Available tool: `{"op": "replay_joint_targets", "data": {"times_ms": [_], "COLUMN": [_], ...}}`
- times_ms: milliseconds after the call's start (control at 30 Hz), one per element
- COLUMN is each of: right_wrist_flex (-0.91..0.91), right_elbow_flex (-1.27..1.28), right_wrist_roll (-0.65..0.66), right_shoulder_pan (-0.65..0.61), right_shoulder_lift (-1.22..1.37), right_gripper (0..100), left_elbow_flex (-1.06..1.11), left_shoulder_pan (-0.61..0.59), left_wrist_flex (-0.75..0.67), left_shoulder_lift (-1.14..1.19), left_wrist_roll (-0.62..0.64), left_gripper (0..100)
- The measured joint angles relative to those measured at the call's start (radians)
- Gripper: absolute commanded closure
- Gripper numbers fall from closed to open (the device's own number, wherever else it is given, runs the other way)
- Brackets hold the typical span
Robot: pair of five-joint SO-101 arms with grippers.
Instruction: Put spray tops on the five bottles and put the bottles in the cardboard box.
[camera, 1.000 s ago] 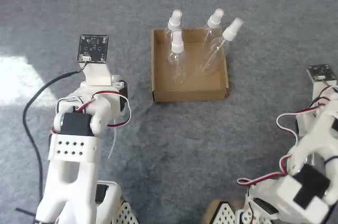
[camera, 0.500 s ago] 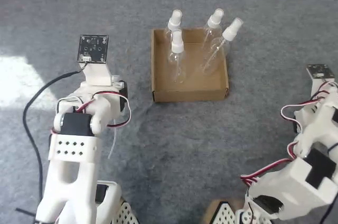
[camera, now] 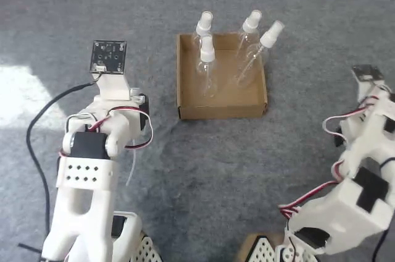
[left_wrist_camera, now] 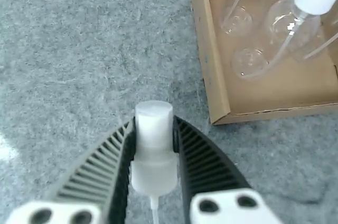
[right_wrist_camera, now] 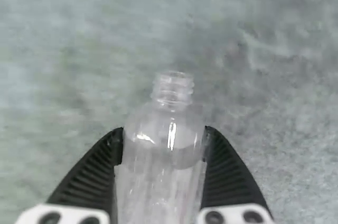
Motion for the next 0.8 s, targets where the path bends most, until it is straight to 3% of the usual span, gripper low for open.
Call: {"op": "replay_joint_targets", "data": {"times_ms": [167, 300, 567, 800], "right_wrist_flex": [0.098, 0.100, -0.118, -0.327], "right_elbow_flex": [0.000, 0.037, 0.336, 0.535], "right_wrist_roll": [-0.087, -0.216, -0.388, -0.414], "right_shoulder_pan": [-0.190, -0.430, -0.964, -1.185], "right_shoulder_lift": [-0.226, -0.433, -0.746, -0.819], "right_gripper": [99.3, 99.3, 99.3, 99.3], "left_elbow_flex": [0.000, -0.031, -0.222, -0.359], "left_shoulder_pan": [0.000, 0.000, -0.054, -0.140], "left_wrist_flex": [-0.011, -0.049, -0.037, 0.000], "left_shoulder_lift": [-0.006, -0.011, -0.012, -0.012], "left_wrist_roll": [0.000, 0.000, 0.006, 0.198], "left_gripper": [99, 99, 99, 99]}}
